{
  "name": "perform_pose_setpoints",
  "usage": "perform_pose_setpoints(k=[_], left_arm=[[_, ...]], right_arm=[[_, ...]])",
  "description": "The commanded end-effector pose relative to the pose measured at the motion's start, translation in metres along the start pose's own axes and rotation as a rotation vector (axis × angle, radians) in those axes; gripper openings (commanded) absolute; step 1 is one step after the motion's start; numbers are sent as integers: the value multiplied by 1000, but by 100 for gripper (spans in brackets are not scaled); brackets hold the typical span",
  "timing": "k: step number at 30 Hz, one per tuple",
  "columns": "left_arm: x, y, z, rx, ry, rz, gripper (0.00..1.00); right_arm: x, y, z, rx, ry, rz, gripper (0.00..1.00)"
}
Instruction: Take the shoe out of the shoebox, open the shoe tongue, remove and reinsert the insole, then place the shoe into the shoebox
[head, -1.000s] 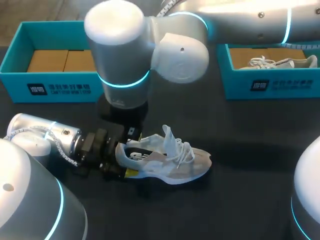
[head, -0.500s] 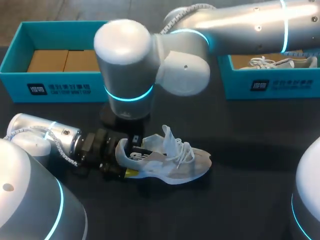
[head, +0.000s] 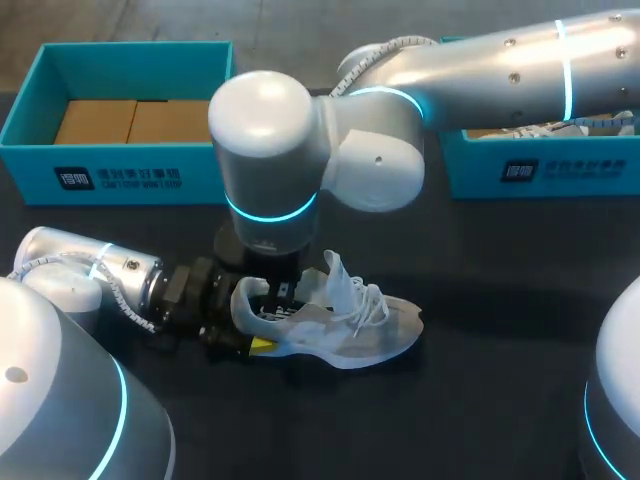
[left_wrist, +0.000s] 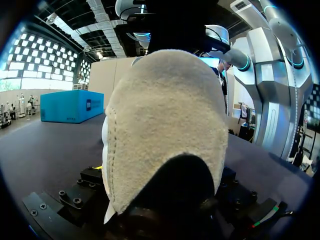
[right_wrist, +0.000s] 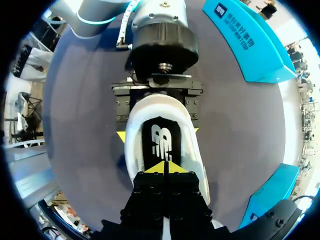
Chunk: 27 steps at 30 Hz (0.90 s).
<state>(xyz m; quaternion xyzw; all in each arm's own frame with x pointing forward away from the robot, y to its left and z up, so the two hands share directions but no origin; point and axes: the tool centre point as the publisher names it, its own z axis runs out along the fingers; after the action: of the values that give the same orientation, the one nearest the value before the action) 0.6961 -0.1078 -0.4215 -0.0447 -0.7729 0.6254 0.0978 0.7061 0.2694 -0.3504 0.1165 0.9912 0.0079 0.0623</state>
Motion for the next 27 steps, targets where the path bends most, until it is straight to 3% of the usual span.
perform_pose_setpoints(k=[1, 13, 27], left_arm=[[-1, 2, -1, 0, 1, 0, 0], [-1, 2, -1, 0, 1, 0, 0], [-1, 2, -1, 0, 1, 0, 0]], right_arm=[[-5, 0, 17, -2, 27, -1, 0], [-9, -20, 42, -7, 51, 44, 0], [-8, -48, 44, -19, 43, 98, 0]])
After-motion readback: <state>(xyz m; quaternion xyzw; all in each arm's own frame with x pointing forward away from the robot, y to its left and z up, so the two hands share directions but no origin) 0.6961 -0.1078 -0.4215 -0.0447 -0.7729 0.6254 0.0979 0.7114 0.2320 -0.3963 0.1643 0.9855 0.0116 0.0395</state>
